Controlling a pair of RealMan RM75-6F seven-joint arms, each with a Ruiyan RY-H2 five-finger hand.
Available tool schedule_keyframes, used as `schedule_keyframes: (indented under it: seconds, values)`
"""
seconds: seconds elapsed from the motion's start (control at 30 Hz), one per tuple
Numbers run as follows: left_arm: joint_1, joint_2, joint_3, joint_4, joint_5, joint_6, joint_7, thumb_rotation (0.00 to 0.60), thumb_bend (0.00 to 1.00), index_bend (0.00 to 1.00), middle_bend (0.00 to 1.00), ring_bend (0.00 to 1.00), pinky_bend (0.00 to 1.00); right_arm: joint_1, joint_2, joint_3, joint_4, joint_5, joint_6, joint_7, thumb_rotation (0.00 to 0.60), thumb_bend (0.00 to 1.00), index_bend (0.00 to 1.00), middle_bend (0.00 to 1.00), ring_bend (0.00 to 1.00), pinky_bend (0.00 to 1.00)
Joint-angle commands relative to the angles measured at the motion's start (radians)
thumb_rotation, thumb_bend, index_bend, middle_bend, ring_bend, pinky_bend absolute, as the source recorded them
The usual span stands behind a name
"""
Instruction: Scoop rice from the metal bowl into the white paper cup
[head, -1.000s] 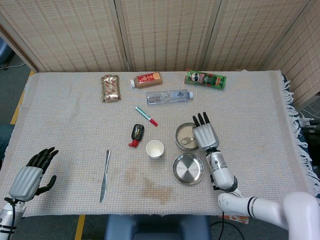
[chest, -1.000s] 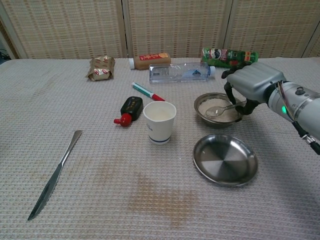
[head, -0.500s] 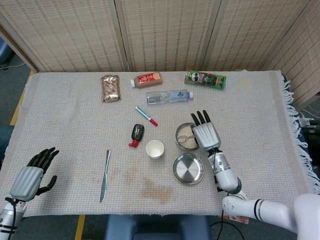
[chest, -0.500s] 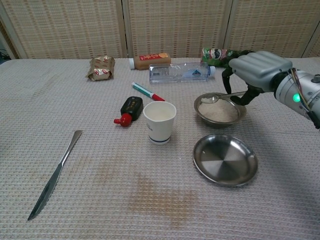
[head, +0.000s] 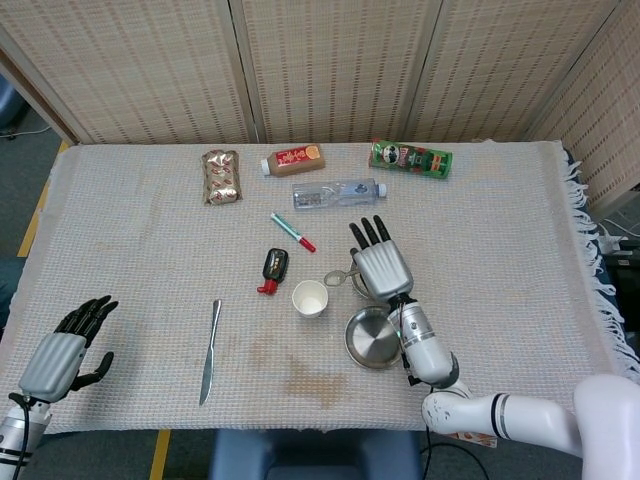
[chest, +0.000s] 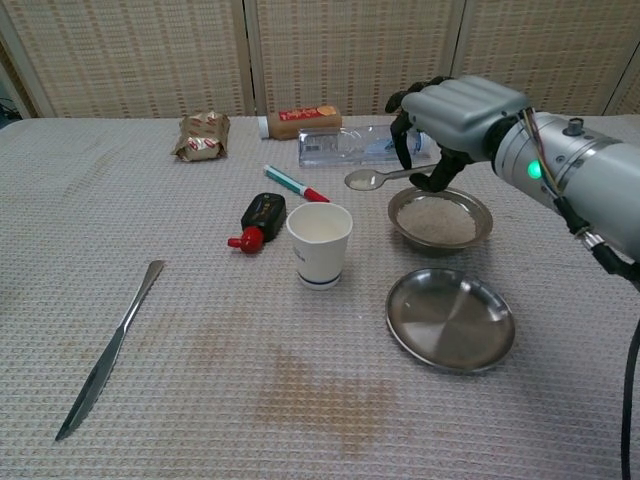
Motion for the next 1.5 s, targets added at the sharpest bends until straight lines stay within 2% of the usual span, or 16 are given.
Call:
schedule_keyframes:
  seconds: [0.03,0.53,0.77,0.93,1.3,1.5]
  values:
    - [-0.002,0.003,0.003,0.001,0.002,-0.004,-0.008,0.600,0.45,0.00,0.00,0.00,0.13,0.032,-0.028,0.007,0.004,0.021,0.006,-0.045,0.600,0.32,0.70,0.09,0.00,0.00]
    - [-0.013,0.010,0.010,0.010,0.015,-0.019,-0.034,0.600,0.45,0.00,0.00,0.00,0.13,0.143,-0.129,-0.069,0.070,0.011,0.053,-0.325,0.600,0.32,0.69,0.09,0.00,0.00]
    - [-0.009,-0.003,0.002,0.014,-0.005,-0.017,0.003,0.600,0.45,0.00,0.00,0.00,0.13,0.183,-0.098,-0.164,0.070,-0.148,0.099,-0.497,0.600,0.32,0.68,0.09,0.00,0.00]
    - [-0.010,-0.006,0.000,0.008,-0.010,-0.019,0.025,0.600,0.45,0.00,0.00,0.00,0.13,0.191,-0.074,-0.206,0.055,-0.191,0.095,-0.595,0.600,0.32,0.69,0.09,0.00,0.00]
    - [-0.016,-0.005,0.006,0.000,0.007,-0.021,0.025,0.600,0.45,0.00,0.00,0.00,0.13,0.222,-0.066,-0.216,0.061,-0.221,0.079,-0.783,0.600,0.32,0.69,0.09,0.00,0.00]
    - [-0.019,-0.005,0.010,-0.001,0.011,-0.026,0.021,0.600,0.45,0.00,0.00,0.00,0.13,0.229,-0.049,-0.257,0.014,-0.215,0.055,-0.909,0.600,0.32,0.67,0.09,0.00,0.00]
